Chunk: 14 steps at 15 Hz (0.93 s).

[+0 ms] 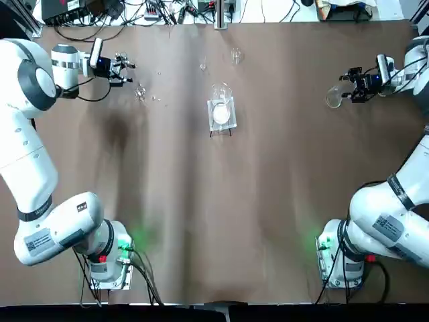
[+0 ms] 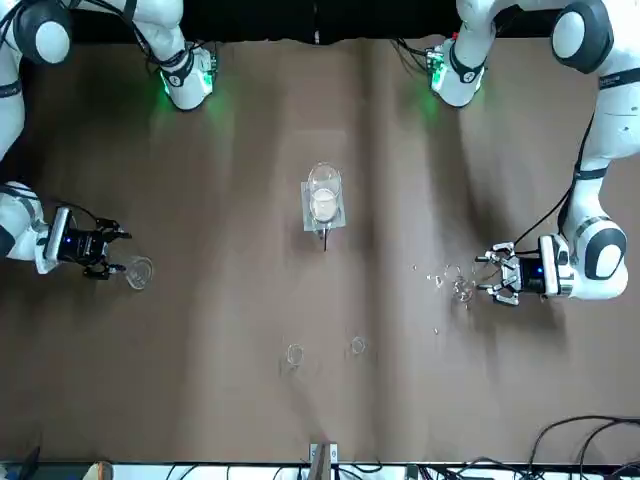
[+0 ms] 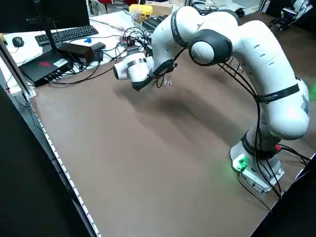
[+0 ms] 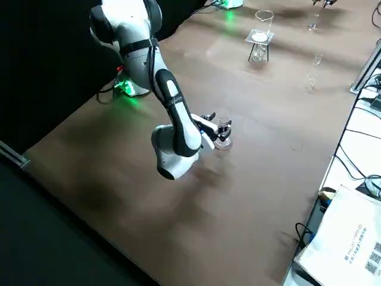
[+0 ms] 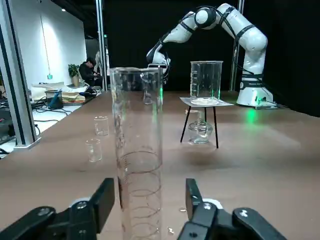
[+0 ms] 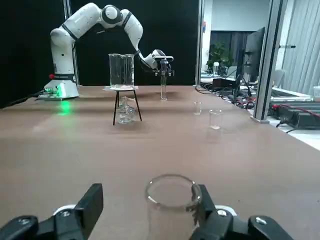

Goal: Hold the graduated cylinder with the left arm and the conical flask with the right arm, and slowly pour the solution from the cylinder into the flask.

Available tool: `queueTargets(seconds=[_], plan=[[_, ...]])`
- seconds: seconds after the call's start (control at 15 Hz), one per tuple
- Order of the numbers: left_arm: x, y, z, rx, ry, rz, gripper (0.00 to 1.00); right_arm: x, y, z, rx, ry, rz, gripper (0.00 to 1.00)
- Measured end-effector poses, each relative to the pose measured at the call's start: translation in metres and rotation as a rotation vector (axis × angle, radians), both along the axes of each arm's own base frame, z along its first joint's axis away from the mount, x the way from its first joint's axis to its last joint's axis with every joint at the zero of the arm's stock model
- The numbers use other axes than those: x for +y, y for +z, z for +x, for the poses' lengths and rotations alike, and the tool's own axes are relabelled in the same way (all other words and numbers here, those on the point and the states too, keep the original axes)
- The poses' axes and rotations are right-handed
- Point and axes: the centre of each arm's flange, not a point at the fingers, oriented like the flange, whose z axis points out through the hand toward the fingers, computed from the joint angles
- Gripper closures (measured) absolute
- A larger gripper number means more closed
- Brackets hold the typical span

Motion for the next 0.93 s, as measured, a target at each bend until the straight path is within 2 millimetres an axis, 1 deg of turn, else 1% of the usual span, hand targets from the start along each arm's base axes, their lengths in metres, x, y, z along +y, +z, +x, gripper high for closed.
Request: queueTargets(seconds=[0.07, 0.13, 0.2, 0.27, 0.33, 0.4, 0.47, 0.53, 0.6, 0.67, 0.8, 0.87, 0.93], plan=[[0.000, 0.000, 0.000, 0.000, 0.000, 0.000, 0.34, -0.001, 0.002, 0.002, -0.015, 0.002, -0.003, 0.19], [0.000, 0.000, 0.000, 0.000, 0.000, 0.000, 0.41, -0.002, 0.005, 0.006, -0.028, 0.004, -0.008, 0.19], [0.000, 0.000, 0.000, 0.000, 0.000, 0.000, 0.48, -0.003, 0.006, 0.008, -0.034, 0.005, -0.011, 0.22], [0.000, 0.000, 0.000, 0.000, 0.000, 0.000, 0.48, -0.003, 0.007, 0.009, -0.038, 0.005, -0.013, 0.23], [0.000, 0.000, 0.000, 0.000, 0.000, 0.000, 0.52, -0.004, 0.006, 0.010, -0.041, 0.006, -0.014, 0.24], [0.000, 0.000, 0.000, 0.000, 0.000, 0.000, 0.52, -0.004, 0.005, 0.009, -0.045, 0.007, -0.013, 0.24], [0.000, 0.000, 0.000, 0.000, 0.000, 0.000, 0.56, -0.003, 0.002, 0.009, -0.048, 0.008, -0.011, 0.26], [0.000, 0.000, 0.000, 0.000, -0.001, 0.001, 0.66, -0.003, -0.001, 0.008, -0.047, 0.009, -0.009, 0.26], [-0.003, 0.000, 0.001, 0.000, -0.006, 0.001, 0.66, -0.003, -0.007, 0.007, -0.042, 0.008, -0.005, 0.29], [-0.005, 0.001, 0.001, 0.003, -0.008, 0.002, 0.66, -0.003, -0.008, 0.006, -0.040, 0.007, -0.003, 0.29], [-0.007, 0.001, 0.002, 0.014, -0.009, 0.004, 0.66, -0.005, -0.008, 0.006, -0.040, 0.004, -0.004, 0.37], [-0.007, 0.003, 0.003, 0.018, -0.009, 0.006, 0.66, -0.005, -0.008, 0.006, -0.042, 0.003, -0.004, 0.37], [-0.007, 0.005, 0.005, 0.024, -0.006, 0.009, 0.66, -0.006, -0.007, 0.007, -0.043, 0.003, -0.005, 0.42]])
